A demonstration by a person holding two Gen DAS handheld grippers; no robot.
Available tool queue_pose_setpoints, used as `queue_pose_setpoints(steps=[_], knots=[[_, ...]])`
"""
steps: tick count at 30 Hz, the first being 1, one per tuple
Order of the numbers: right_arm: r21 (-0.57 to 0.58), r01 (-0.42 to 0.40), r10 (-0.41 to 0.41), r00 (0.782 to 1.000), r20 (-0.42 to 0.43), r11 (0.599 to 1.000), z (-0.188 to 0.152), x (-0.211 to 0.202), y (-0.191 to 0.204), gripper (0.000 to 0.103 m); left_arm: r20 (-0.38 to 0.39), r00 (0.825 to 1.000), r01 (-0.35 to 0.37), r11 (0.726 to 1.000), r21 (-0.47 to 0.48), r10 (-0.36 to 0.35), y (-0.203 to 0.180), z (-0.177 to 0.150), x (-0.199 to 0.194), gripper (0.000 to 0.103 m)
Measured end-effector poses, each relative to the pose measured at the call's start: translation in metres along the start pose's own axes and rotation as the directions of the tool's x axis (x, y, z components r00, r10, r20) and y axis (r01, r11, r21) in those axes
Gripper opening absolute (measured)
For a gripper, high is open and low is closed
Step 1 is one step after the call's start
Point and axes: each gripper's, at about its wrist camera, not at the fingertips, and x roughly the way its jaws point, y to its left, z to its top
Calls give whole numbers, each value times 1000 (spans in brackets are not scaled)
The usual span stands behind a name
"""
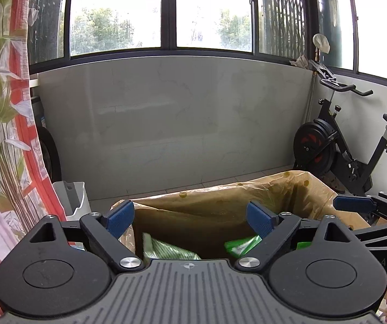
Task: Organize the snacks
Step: 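Lift both green bags over the box and open both tools to drop them, then grasp the yellow chip bag with the right tool while the left tool grasps an orange bag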
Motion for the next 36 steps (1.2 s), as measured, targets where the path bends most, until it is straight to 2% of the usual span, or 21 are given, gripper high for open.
queue_pose_setpoints(steps=[4, 12, 20, 26, 29, 34, 36], knots=[[-5, 3, -3, 1000, 6, 1000, 0, -9, 1, 88, 5, 1000, 9, 1000, -19, -9, 3, 0, -10, 92], [27, -29, 28, 999, 34, 999, -7, -52, 8, 88, 23, 999, 27, 998, -56, -25, 13, -12, -61, 92], [54, -54, 53, 998, 22, 997, -42, -83, 24, 88, 20, 1000, -5, 996, -92, 7, 35, -44, -109, 92], [74, -50, 54, 997, -59, 996, -81, -75, 34, 89, 12, 998, -55, 988, -142, 57, 48, -80, -130, 92], [82, -58, 67, 992, -108, 995, -99, -67, 36, 89, -24, 997, -72, 984, -163, 69, 49, -96, -131, 91], [142, -91, 116, 976, -186, 986, -117, -50, 32, 89, -73, 995, -82, 969, -232, 67, 54, -124, -127, 90], [186, -123, 162, 965, -208, 975, -122, -44, 30, 90, -100, 993, -91, 965, -246, 68, 56, -136, -126, 90]])
